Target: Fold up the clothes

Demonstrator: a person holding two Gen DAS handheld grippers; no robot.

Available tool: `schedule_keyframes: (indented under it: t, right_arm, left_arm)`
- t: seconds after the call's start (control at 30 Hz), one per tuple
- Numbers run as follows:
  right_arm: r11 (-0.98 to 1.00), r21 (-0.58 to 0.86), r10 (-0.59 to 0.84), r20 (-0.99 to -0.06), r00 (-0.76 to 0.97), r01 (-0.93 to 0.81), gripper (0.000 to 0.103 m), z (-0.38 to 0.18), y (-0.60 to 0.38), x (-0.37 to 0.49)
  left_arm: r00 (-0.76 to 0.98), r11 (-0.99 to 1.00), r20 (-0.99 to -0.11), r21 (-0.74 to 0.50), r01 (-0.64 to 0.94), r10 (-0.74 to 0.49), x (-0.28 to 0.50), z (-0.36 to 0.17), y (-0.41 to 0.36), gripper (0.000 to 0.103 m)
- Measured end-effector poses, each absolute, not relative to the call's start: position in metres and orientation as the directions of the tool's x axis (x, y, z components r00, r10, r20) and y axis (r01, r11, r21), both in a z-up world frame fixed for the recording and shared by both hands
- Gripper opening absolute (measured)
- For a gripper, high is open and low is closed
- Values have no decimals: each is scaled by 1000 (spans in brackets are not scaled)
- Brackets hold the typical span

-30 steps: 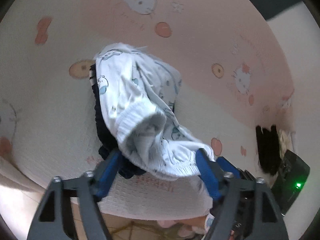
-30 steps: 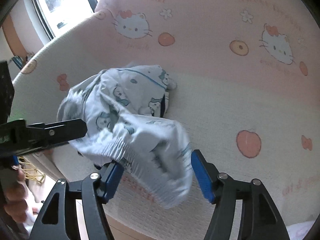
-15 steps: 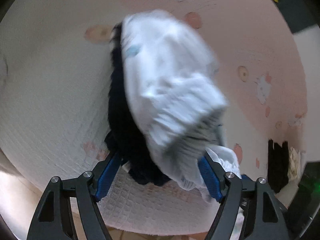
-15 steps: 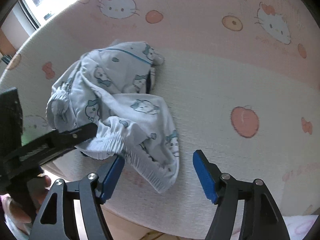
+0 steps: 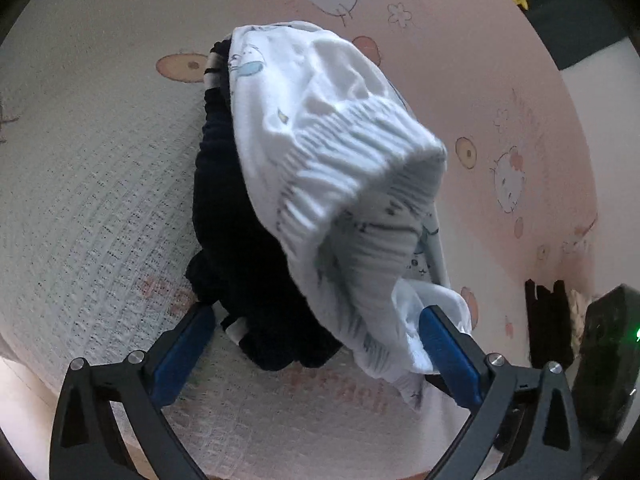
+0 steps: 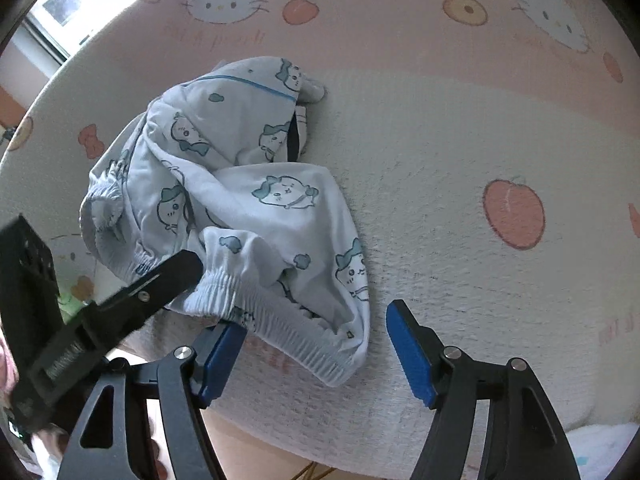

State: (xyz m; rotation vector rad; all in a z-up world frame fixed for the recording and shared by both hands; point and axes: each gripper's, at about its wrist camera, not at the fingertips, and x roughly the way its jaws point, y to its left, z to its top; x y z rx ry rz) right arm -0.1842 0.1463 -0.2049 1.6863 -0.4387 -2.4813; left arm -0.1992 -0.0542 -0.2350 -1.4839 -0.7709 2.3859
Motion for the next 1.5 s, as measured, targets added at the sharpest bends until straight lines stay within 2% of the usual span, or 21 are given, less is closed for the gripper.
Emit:
schedule_keyframes:
  t: [0.07, 0.13, 0.27, 0.47, 0.57, 0.7, 0.73, 0.83, 0.9, 1.0, 1.03, 1.13, 1.23, 1.5]
  right_arm:
    - [-948, 311, -265, -884, -385, -62, 71, -205, 143, -185]
    - [-949, 312, -269, -876, -400, -47, 71, -204, 139, -185]
    - [-959, 282, -250, -873, -419, -16, 71, -203, 129, -185]
    - [-962, 273, -236, -870, -433, -23, 71, -210, 116, -186]
    - [-963, 268, -224, -865, -450, -37, 71, -211, 113, -185]
    - [-968, 246, -200, -863, -465, -41, 70, -210, 108, -184]
    - [-969, 243, -195, -862, -468, -42, 70, -210, 106, -184]
    - [-965, 254, -197, -862, -467, -62, 70, -212, 105, -184]
    - [-960, 269, -206, -861, -464, -74, 70, -213, 106, -183]
    - [-961, 260, -187, -864, -466, -95, 53, -213, 107, -182]
    - [-961, 258, -184, -865, -466, -101, 46, -212, 107, -182]
    - [-952, 281, -194, -858, -476, -118, 25, -210, 113, -183]
    - [-944, 298, -197, -851, -487, -139, 15, -204, 115, -181]
    - [-935, 303, -157, -820, -551, -186, 12, -176, 131, -171]
  left_arm:
    - [-466, -828, -769, -547, 126, 438, -199, -229, -60, 85]
    - [-480, -820, -768, -550, 157, 424, -197, -220, -65, 78]
    - [-527, -850, -754, -516, 106, 392, -190, -191, -66, 78]
    - [-597, -959, -762, -281, -42, 250, -186, -146, -40, 78]
    - [-611, -977, -766, -198, -76, 202, -192, -140, -31, 78]
    - [-607, -980, -770, -177, -93, 197, -189, -146, -40, 78]
    - [-605, -980, -772, -174, -95, 196, -188, -148, -43, 75]
    - [-579, -982, -793, -159, -104, 189, -184, -163, -47, 50]
    - [-560, -983, -808, -147, -109, 183, -195, -172, -49, 42]
    - [-558, -980, -806, -169, -103, 197, -198, -175, -53, 34]
    - [-559, -979, -804, -178, -100, 203, -197, -175, -55, 29]
    - [-555, -970, -798, -228, -85, 236, -196, -172, -63, 25]
    - [-552, -949, -781, -309, -67, 293, -193, -167, -72, 22]
    - [-568, -904, -725, -418, -89, 390, -189, -142, -73, 21]
